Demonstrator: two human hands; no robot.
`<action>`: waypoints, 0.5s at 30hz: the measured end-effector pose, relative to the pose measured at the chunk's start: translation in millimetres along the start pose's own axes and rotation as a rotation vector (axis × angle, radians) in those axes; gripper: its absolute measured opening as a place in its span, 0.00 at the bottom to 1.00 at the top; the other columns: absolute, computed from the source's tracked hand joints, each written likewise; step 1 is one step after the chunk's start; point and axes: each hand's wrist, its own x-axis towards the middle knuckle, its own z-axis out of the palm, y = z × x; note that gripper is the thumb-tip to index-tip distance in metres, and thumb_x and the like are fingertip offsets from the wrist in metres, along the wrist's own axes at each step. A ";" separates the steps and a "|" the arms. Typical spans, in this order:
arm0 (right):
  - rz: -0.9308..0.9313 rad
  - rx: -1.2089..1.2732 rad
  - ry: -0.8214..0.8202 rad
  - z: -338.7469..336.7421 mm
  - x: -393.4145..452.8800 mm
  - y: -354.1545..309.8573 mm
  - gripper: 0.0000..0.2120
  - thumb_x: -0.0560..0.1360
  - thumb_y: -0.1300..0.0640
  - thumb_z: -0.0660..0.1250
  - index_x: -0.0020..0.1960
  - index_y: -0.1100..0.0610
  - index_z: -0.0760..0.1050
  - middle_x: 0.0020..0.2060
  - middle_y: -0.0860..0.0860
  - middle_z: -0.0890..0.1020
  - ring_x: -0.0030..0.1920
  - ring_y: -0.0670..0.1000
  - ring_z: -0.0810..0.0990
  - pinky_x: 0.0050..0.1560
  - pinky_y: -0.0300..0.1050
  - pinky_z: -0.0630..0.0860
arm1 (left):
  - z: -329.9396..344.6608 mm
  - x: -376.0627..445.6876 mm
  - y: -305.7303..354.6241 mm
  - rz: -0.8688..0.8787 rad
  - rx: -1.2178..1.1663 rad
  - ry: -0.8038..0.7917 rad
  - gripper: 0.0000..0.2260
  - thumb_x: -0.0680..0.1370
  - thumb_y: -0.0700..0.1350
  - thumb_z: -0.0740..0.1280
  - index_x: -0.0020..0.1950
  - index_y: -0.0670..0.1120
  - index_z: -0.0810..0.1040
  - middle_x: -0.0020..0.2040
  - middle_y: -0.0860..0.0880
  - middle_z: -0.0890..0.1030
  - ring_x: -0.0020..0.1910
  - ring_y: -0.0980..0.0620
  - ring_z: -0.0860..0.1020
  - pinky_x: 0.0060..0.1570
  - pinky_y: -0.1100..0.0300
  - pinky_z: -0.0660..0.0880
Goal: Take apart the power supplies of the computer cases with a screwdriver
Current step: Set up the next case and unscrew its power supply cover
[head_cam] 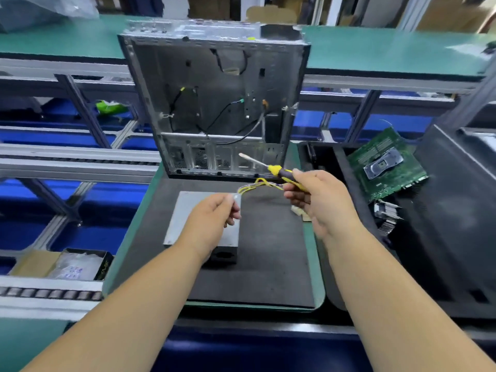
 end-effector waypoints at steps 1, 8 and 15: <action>0.027 0.050 -0.009 -12.5 0.9 -0.6 0.10 0.81 0.59 0.66 0.54 0.66 0.78 0.34 0.51 0.84 0.30 0.45 0.80 0.32 0.35 0.76 | 15.8 -1.7 3.1 0.007 0.031 -0.042 0.14 0.83 0.45 0.60 0.39 0.48 0.78 0.32 0.56 0.80 0.31 0.61 0.74 0.34 0.70 0.70; -0.028 0.023 0.091 -110.0 0.9 -0.5 0.06 0.80 0.60 0.65 0.44 0.59 0.74 0.34 0.51 0.85 0.32 0.46 0.80 0.33 0.37 0.76 | 136.0 -8.8 16.2 0.033 0.217 -0.308 0.06 0.78 0.41 0.70 0.41 0.46 0.78 0.37 0.49 0.79 0.35 0.55 0.74 0.42 0.62 0.72; -0.006 -0.021 0.150 -174.7 4.3 1.1 0.02 0.80 0.62 0.65 0.51 0.60 0.72 0.35 0.52 0.85 0.33 0.47 0.79 0.40 0.42 0.75 | 222.1 -1.9 26.0 0.021 0.225 -0.350 0.06 0.76 0.36 0.71 0.52 0.44 0.82 0.42 0.49 0.80 0.35 0.60 0.74 0.40 0.73 0.72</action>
